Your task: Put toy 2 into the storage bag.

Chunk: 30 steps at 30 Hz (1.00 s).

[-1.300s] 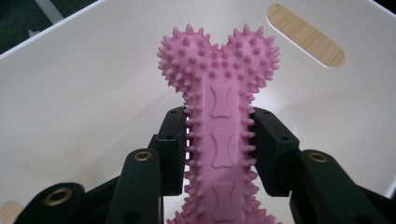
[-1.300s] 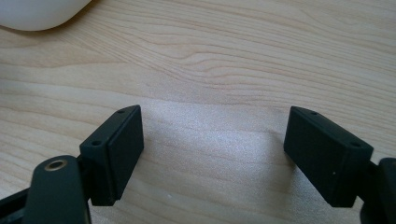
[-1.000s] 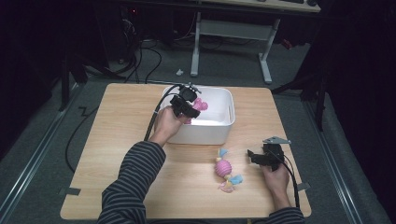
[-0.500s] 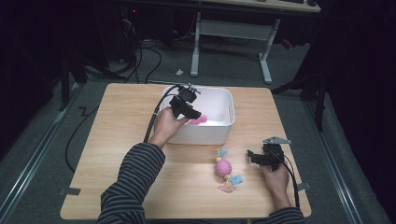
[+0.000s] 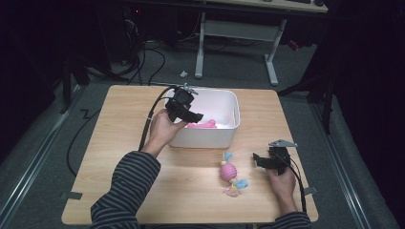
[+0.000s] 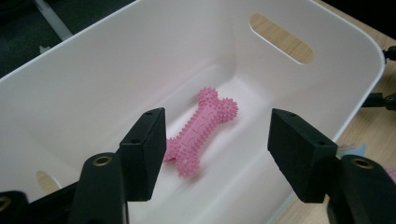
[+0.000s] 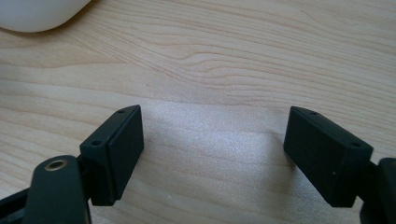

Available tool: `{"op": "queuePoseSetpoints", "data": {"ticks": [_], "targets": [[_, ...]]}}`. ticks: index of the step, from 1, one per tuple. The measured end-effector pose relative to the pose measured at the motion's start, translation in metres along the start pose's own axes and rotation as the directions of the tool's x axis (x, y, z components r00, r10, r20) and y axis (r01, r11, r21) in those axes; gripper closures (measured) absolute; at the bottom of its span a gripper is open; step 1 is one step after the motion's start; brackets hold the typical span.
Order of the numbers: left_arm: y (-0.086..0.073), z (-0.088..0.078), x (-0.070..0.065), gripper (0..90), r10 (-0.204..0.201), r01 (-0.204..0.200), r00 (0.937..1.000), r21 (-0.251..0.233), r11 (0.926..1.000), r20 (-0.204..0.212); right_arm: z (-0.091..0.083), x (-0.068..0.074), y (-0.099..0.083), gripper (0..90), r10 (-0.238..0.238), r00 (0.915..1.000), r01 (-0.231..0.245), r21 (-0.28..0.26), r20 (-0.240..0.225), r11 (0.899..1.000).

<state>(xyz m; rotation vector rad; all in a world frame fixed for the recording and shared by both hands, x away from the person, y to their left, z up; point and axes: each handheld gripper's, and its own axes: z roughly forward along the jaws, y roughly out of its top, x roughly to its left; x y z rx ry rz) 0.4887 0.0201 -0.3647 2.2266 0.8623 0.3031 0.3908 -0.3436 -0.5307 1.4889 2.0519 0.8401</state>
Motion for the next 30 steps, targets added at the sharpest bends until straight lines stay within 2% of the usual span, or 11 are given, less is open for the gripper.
{"op": "queuePoseSetpoints", "data": {"ticks": [5,10,13,19,30], "targets": [[-0.009,-0.013,0.007,36.8,-0.030,0.029,0.9995,-0.032,0.9991,-0.011,0.000,0.000,0.000,20.2,0.002,1.0000,-0.002,0.000,0.000,1.000],[-0.015,-0.028,0.009,36.0,-0.029,0.028,0.9991,-0.054,0.9982,-0.029,0.000,0.000,0.000,20.3,0.002,1.0000,-0.002,0.000,0.000,1.000],[-0.019,-0.035,0.010,35.8,-0.043,0.040,0.9984,-0.068,0.9969,-0.036,0.000,0.000,0.000,20.3,0.000,1.0000,0.000,0.001,0.000,1.000],[-0.033,-0.044,0.013,35.5,-0.056,0.051,0.9967,-0.076,0.9958,-0.060,0.000,0.000,0.000,20.3,0.000,1.0000,0.000,0.001,-0.001,1.000],[-0.061,-0.061,0.021,35.0,-0.103,0.095,0.9926,-0.112,0.9891,-0.065,0.000,0.000,0.000,20.2,-0.001,1.0000,0.001,-0.001,-0.002,1.000]]}}
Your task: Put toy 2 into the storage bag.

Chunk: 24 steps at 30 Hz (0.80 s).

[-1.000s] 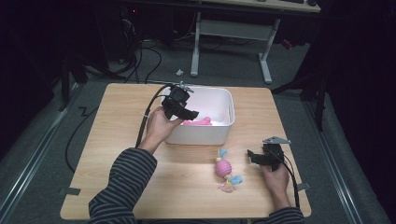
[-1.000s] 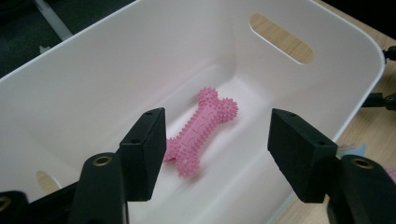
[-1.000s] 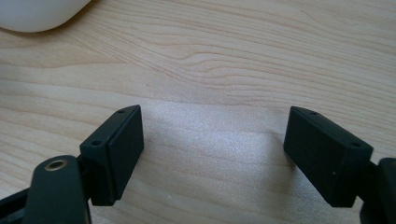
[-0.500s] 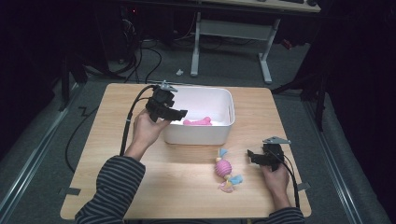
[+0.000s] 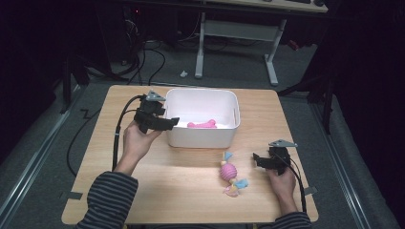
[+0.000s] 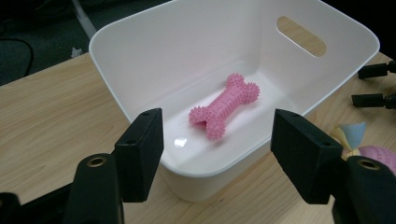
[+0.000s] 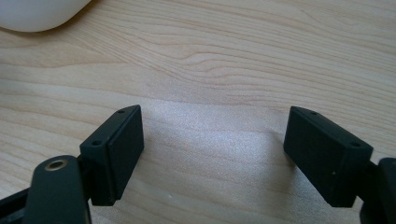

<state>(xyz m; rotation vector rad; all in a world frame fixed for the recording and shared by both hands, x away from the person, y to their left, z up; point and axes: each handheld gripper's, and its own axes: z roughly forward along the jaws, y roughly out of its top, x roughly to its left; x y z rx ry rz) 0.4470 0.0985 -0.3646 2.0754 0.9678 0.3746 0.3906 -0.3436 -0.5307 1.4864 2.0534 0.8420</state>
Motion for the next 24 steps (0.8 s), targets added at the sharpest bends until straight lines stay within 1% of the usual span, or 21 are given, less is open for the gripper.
{"op": "queuePoseSetpoints", "data": {"ticks": [5,6,7,8,10,17,24], "targets": [[-0.012,-0.007,0.005,34.9,-0.020,0.020,0.9997,-0.011,0.9997,-0.011,0.000,0.000,0.000,20.3,-0.004,1.0000,0.004,-0.001,-0.002,1.000],[-0.013,-0.009,0.006,34.8,-0.020,0.020,0.9996,-0.005,0.9998,-0.018,0.000,0.000,0.000,20.3,-0.004,1.0000,0.004,-0.001,-0.002,1.000],[-0.015,-0.010,0.005,33.8,-0.013,0.013,0.9994,-0.009,0.9999,-0.032,0.000,0.000,0.000,20.2,-0.004,1.0000,0.004,-0.001,-0.002,1.000],[-0.017,-0.012,0.005,33.8,-0.012,0.012,0.9992,-0.015,0.9998,-0.037,0.000,0.000,0.000,20.3,-0.004,1.0000,0.004,-0.001,-0.002,1.000],[-0.021,-0.016,0.006,33.8,-0.021,0.021,0.9993,-0.023,0.9995,-0.031,0.000,0.000,0.000,20.2,-0.004,1.0000,0.004,0.000,-0.002,1.000],[-0.032,-0.026,0.015,33.5,-0.055,0.053,0.9977,-0.046,0.9975,-0.041,0.000,0.000,0.000,20.3,-0.005,1.0000,0.005,0.000,-0.002,1.000],[-0.042,-0.035,0.018,33.5,-0.073,0.070,0.9964,-0.069,0.9952,-0.043,0.000,0.000,0.000,20.3,-0.004,1.0000,0.004,0.000,-0.002,1.000]]}}
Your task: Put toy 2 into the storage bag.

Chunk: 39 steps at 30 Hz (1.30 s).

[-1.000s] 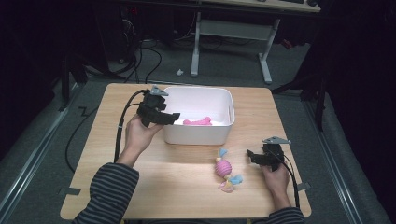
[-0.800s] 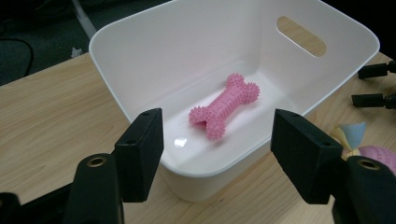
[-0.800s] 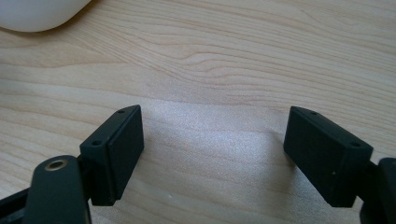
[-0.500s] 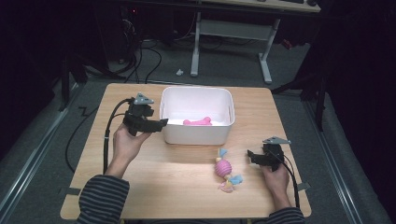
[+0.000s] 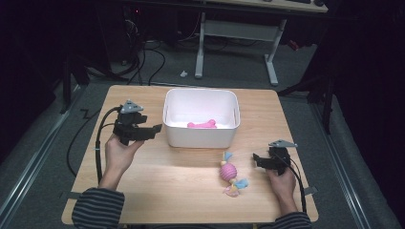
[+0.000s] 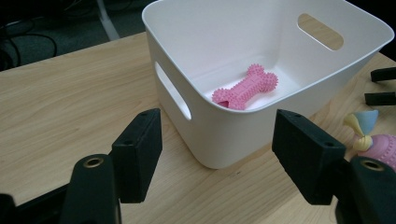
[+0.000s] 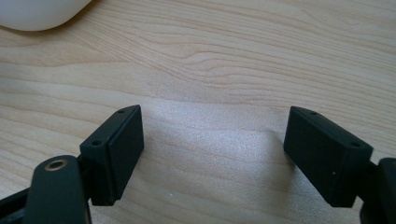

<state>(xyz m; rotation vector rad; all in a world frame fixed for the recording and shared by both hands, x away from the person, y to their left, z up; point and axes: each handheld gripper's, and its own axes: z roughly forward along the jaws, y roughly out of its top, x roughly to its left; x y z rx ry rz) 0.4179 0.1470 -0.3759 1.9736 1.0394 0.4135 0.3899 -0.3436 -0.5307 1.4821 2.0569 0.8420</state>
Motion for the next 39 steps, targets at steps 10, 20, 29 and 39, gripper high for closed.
{"op": "queuePoseSetpoints", "data": {"ticks": [10,20,29,39], "targets": [[-0.012,-0.007,0.005,32.0,-0.021,0.021,0.9997,-0.019,0.9996,0.011,0.000,0.000,0.000,20.2,0.002,1.0000,-0.002,0.002,0.000,1.000],[-0.025,-0.010,0.012,31.8,-0.050,0.050,0.9988,-0.022,0.9985,0.005,0.000,0.000,0.000,20.3,0.002,1.0000,-0.002,0.002,0.000,1.000],[-0.038,-0.009,0.017,31.7,-0.070,0.070,0.9975,-0.009,0.9975,-0.009,0.000,0.000,0.000,20.3,0.002,1.0000,-0.002,0.002,-0.001,1.000],[-0.053,-0.004,0.022,31.3,-0.103,0.103,0.9946,0.006,0.9947,-0.016,0.000,0.000,0.000,20.2,0.002,1.0000,-0.002,0.001,-0.001,1.000]]}}
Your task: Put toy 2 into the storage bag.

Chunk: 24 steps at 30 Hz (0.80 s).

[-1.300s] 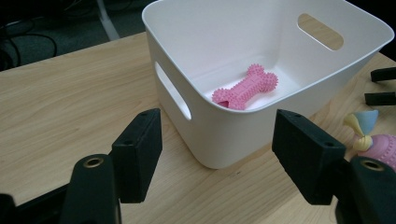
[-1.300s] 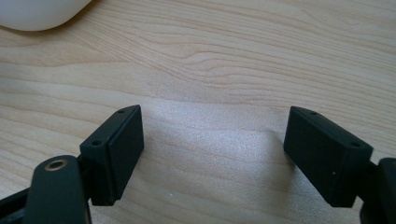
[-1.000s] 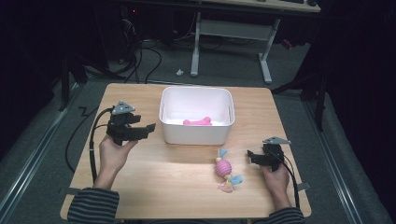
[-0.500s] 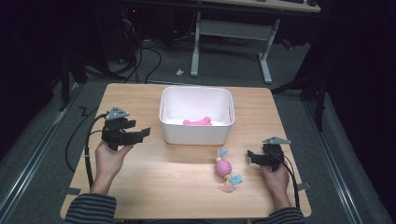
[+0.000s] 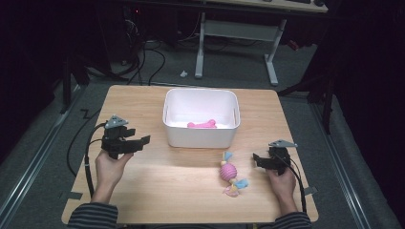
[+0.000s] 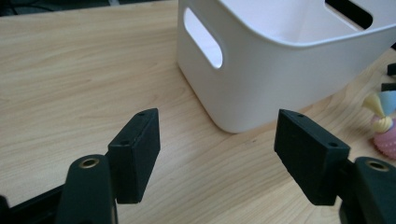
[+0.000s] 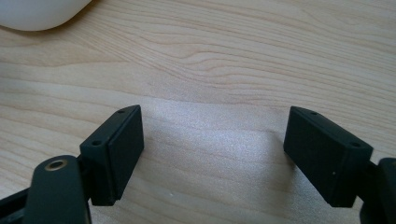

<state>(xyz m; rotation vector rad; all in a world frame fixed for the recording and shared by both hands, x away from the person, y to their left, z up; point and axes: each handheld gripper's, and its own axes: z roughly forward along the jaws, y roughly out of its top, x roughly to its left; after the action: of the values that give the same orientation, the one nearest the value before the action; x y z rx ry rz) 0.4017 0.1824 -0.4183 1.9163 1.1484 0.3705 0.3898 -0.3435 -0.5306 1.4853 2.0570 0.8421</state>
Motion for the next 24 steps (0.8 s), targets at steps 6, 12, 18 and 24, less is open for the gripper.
{"op": "queuePoseSetpoints", "data": {"ticks": [6,12,18,24], "targets": [[-0.010,0.007,0.003,31.3,-0.025,0.025,0.9997,0.013,0.9996,0.004,0.000,0.000,0.000,20.3,0.000,1.0000,0.000,0.000,0.000,1.000],[-0.019,0.012,0.005,31.3,-0.036,0.036,0.9994,0.029,0.9989,0.000,0.000,0.000,0.000,20.3,0.000,1.0000,0.000,0.000,0.000,1.000],[-0.026,0.020,0.009,31.4,-0.044,0.044,0.9990,0.056,0.9974,-0.012,0.000,0.000,0.000,20.2,0.000,1.0000,0.000,0.000,0.000,1.000],[-0.033,0.032,0.011,31.4,-0.044,0.046,0.9986,0.090,0.9949,-0.029,0.000,0.000,0.000,20.3,0.000,1.0000,0.000,0.000,0.000,1.000]]}}
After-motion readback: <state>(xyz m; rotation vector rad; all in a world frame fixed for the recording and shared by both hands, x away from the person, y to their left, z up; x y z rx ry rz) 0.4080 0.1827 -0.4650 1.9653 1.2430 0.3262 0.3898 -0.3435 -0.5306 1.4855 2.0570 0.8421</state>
